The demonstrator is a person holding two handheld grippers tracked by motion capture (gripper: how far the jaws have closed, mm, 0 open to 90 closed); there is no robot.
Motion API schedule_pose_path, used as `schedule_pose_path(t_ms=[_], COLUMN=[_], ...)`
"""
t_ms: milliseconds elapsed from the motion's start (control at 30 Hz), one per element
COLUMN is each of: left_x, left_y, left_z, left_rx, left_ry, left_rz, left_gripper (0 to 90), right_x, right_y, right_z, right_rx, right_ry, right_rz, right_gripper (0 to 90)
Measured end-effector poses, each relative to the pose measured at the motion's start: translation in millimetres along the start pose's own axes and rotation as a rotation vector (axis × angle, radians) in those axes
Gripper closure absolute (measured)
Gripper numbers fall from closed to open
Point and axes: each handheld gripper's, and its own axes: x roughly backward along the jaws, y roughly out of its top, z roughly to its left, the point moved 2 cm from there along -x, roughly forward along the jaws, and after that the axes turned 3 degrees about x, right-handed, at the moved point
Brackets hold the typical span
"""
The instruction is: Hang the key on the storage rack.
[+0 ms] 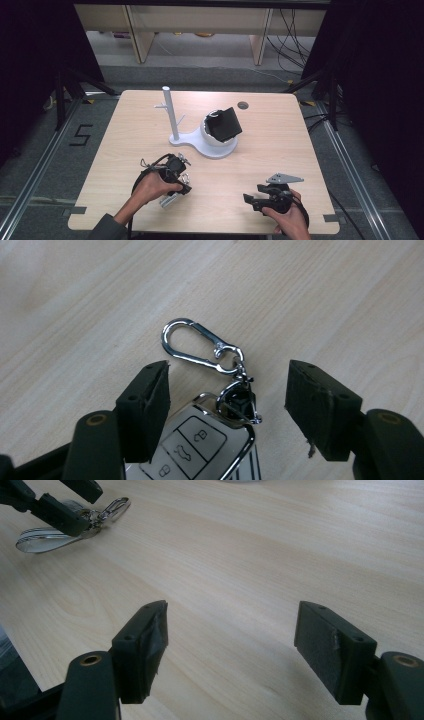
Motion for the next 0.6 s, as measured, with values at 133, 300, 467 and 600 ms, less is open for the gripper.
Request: schedule_pose_path(t_ms=[133, 300, 467, 600], left_x=[-3.2, -10.1, -14.3, -16.2], left_y=[5.1, 9.8, 16.8, 20.3], left_z=[4.6, 2.4, -0.6, -7.6], left_rx=[0.026, 0.020, 0.001, -0.030], left_ry=[-0.022, -0.038, -0.028, -0.033], left_rz=[0.034, 0.078, 0.088, 0.089], left_gripper=[35.1, 35.9, 38.8, 41.5], right_x=[0.6, -0.2, 0.3, 0.7], right_y=[0.7, 0.8, 1.2, 1.7], right_z=[-0.5, -0.9, -1.7, -1.6], right_rx=[0.014, 0.011, 0.007, 0.006], right_ry=[-0.009, -0.004, -0.002, -0.006], right_rz=[0.005, 0.007, 0.000, 0.001], right_gripper=[30.4, 30.4, 30.4, 30.4])
